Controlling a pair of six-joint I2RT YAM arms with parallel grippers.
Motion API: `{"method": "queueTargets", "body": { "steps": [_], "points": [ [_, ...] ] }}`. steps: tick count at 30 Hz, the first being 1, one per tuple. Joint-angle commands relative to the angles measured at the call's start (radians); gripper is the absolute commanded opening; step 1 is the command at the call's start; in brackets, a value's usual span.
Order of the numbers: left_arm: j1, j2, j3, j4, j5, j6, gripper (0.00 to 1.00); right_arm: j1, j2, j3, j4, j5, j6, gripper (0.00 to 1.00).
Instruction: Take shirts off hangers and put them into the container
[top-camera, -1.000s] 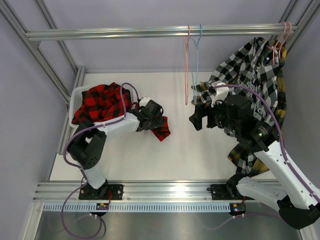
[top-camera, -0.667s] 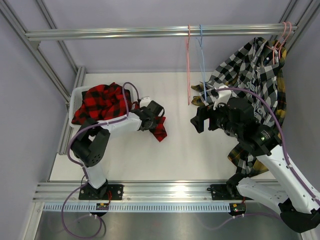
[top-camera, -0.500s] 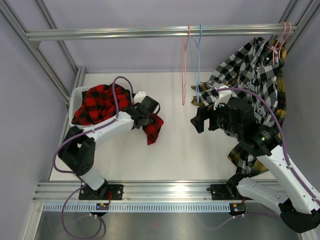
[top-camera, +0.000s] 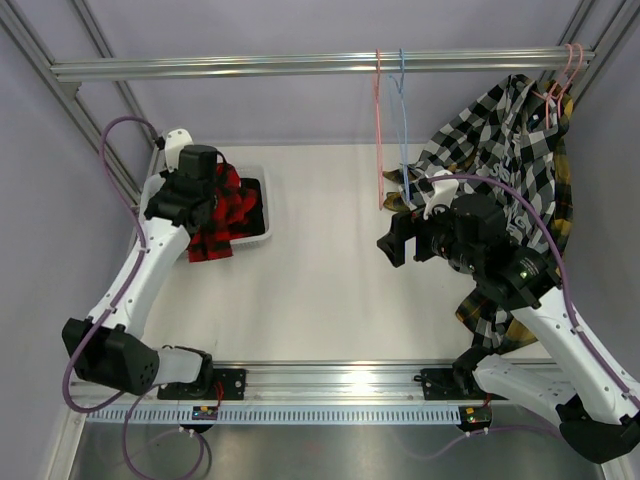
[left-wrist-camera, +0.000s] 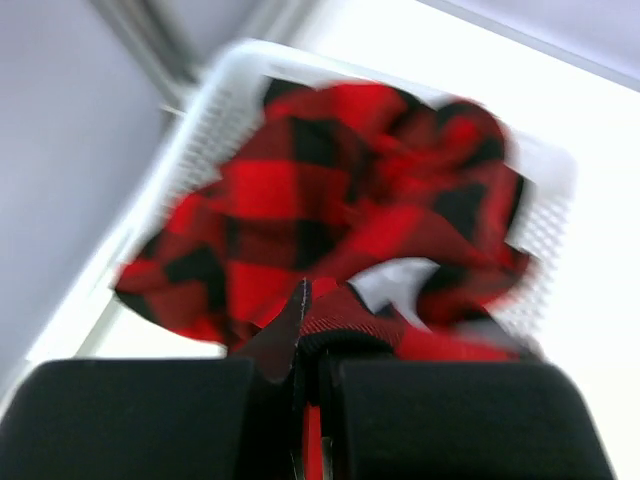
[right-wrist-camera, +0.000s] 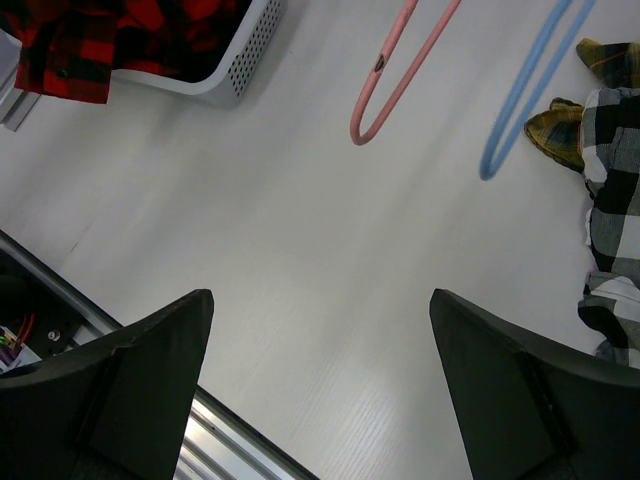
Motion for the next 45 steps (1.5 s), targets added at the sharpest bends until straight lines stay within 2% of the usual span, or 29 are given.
{"method": "queueTargets", "body": {
  "steps": [1,4,7,11,16,21,25,28,30,31,33,34,35,41,45],
  "points": [
    [0.072,0.050,0.054,0.110,-0.040,0.124,0.00,-0.005,0.001,0.047,0.016,-0.034,0.010,0.99],
    [0.109,0.108,0.048,0.187,-0.039,0.147,0.00,-0.006,0.004,0.050,0.010,-0.036,0.013,1.00],
    [0.123,0.171,-0.001,0.248,0.042,0.104,0.00,-0.006,-0.002,0.048,0.001,-0.033,0.008,1.00],
    [0.131,0.304,-0.047,0.256,0.102,0.024,0.00,-0.006,-0.006,0.045,-0.018,-0.020,0.004,0.99],
    [0.149,0.477,0.005,0.250,0.196,-0.004,0.00,-0.005,-0.008,0.045,-0.035,-0.010,-0.009,0.99],
    [0.164,0.594,0.066,0.227,0.233,-0.002,0.11,-0.005,0.006,0.044,-0.036,0.000,-0.018,0.99],
    [0.186,0.636,0.086,0.192,0.332,-0.019,0.19,-0.006,0.010,0.028,-0.024,-0.022,-0.033,0.99],
    [0.192,0.604,0.085,0.157,0.337,-0.022,0.26,-0.006,0.021,0.028,-0.025,-0.043,-0.045,1.00],
    [0.192,0.523,0.082,0.128,0.330,-0.022,0.33,-0.006,0.023,0.036,-0.027,-0.056,-0.052,0.99],
    [0.192,0.492,0.082,0.117,0.310,-0.025,0.41,-0.005,0.024,0.039,-0.025,-0.057,-0.056,0.99],
    [0.192,0.433,0.095,0.074,0.293,-0.027,0.50,-0.005,0.026,0.045,-0.018,-0.062,-0.061,0.99],
    [0.192,0.388,0.104,0.060,0.279,-0.023,0.59,-0.006,0.030,0.048,-0.016,-0.065,-0.062,0.99],
    [0.193,0.369,0.124,0.043,0.274,-0.019,0.63,-0.005,0.032,0.054,-0.012,-0.071,-0.064,1.00],
    [0.192,0.237,0.161,-0.075,0.291,-0.039,0.71,-0.006,0.052,0.070,0.011,-0.094,-0.068,0.99],
    [0.192,0.124,0.083,-0.118,0.362,-0.106,0.72,-0.006,0.055,0.065,0.025,-0.099,-0.072,1.00]
  ]
}}
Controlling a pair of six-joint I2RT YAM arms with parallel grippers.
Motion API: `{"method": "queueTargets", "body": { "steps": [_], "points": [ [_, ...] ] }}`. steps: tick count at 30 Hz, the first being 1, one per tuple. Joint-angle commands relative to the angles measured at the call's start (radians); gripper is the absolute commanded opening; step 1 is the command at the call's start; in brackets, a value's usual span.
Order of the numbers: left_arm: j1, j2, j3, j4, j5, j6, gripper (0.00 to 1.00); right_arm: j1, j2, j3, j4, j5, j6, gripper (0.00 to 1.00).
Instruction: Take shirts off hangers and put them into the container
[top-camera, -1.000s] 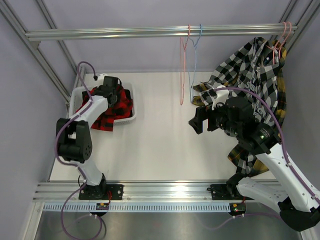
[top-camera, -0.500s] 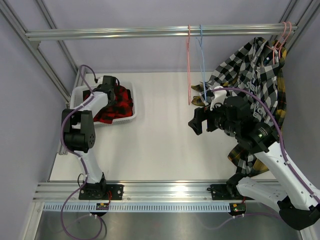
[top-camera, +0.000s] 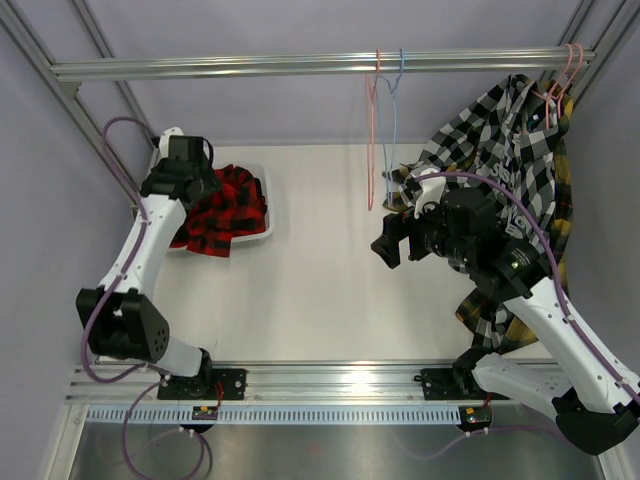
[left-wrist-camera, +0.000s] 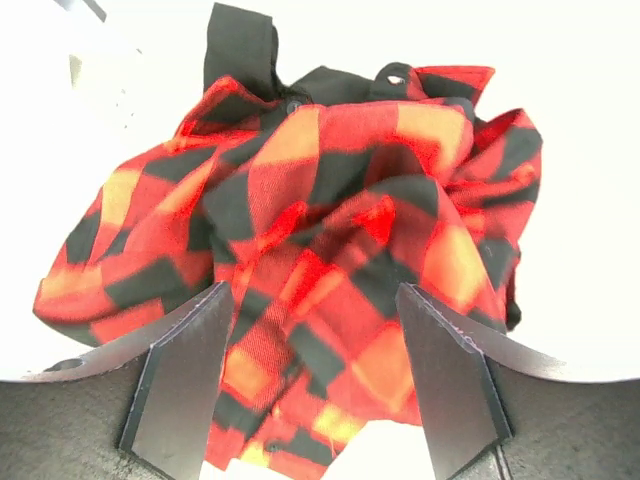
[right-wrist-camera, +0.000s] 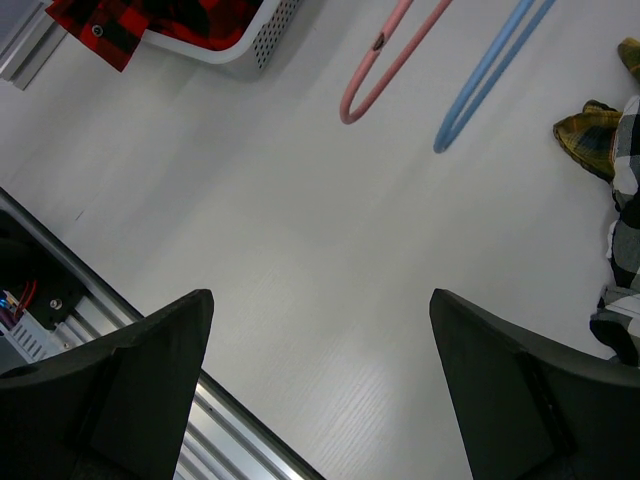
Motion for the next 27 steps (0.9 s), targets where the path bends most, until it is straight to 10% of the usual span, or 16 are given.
{"method": "queueTargets", "body": {
  "steps": [1,9,27],
  "points": [
    [0.001,-0.104,-0.097,-0.064,0.108,-0.089,0.72,-0.006,-0.003,0.036,0.041,-0.028,-0.023,0.99],
    [0.001,-0.199,-0.342,0.051,0.270,-0.164,0.58,-0.005,-0.001,0.021,0.044,-0.017,-0.026,1.00],
    [0.061,0.136,-0.132,0.136,0.228,-0.100,0.43,-0.005,-0.052,0.012,-0.027,0.047,-0.014,1.00]
  ]
}}
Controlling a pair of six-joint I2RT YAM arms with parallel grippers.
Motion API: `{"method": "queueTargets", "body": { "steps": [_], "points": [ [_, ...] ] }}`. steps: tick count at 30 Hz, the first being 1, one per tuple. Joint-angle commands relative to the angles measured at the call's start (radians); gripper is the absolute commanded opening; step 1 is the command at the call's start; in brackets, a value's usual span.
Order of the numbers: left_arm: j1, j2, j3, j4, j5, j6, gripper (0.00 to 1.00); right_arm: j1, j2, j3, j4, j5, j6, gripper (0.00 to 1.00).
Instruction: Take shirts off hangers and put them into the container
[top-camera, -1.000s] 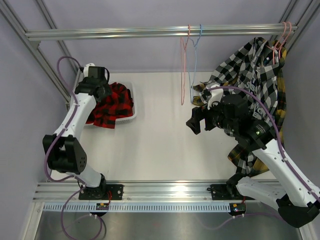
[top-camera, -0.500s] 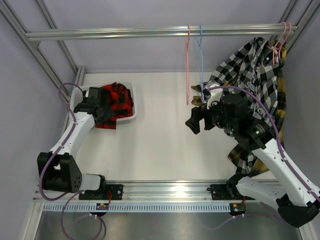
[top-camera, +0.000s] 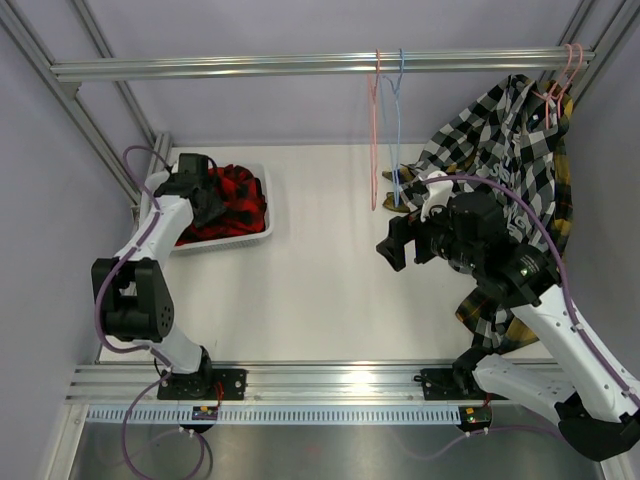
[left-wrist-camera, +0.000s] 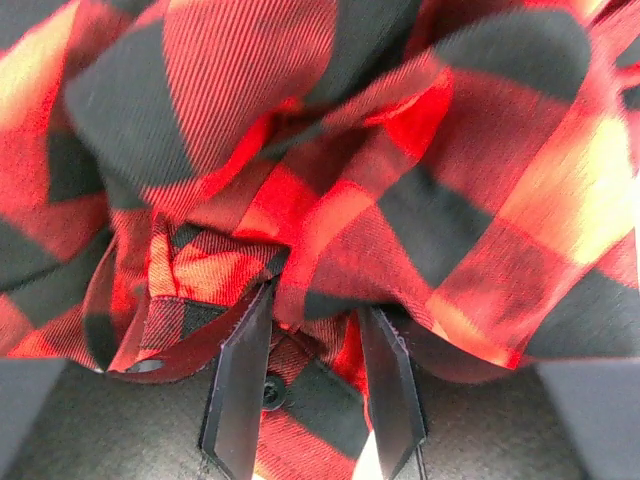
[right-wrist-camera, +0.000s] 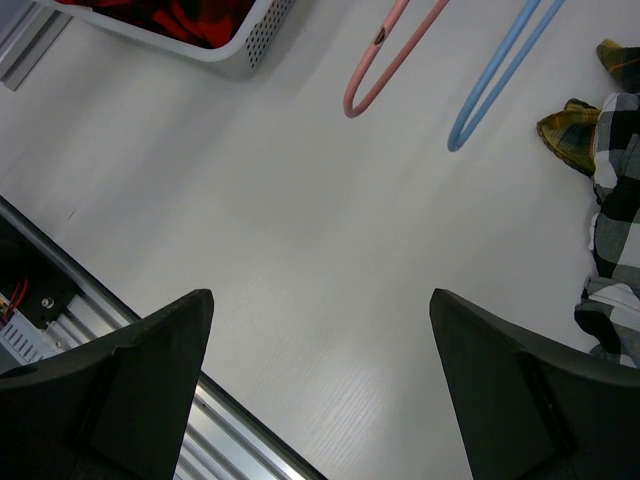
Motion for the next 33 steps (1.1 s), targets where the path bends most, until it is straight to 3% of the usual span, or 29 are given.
{"method": "queueTargets", "body": {
  "steps": [1,6,11,15,23,27,33],
  "points": [
    [0.002,0.066,0.032,0.064,0.017,-0.004,0.43,-0.006,-0.017,0.012,0.000,0.027,-0.001,0.99],
    [0.002,0.121,-0.131,0.162,0.060,-0.063,0.43,-0.005,-0.001,0.021,0.011,0.024,0.011,1.00],
    [0.002,0.137,-0.132,0.133,0.080,-0.060,0.46,-0.005,0.017,0.084,-0.001,0.054,0.023,0.99],
    [0.001,0.030,-0.068,0.061,0.080,-0.006,0.57,-0.006,0.077,0.200,-0.055,0.087,0.052,0.99],
    [-0.004,-0.177,-0.033,-0.059,0.064,0.089,0.79,-0.006,0.183,0.444,-0.125,0.294,0.068,0.99],
    [-0.030,-0.266,-0.033,-0.099,0.095,0.109,0.99,-0.006,0.223,0.495,-0.124,0.366,0.117,0.99],
    [-0.033,-0.481,0.021,-0.183,0.083,0.196,0.99,-0.006,0.232,0.552,-0.093,0.417,0.132,1.00]
  ]
}}
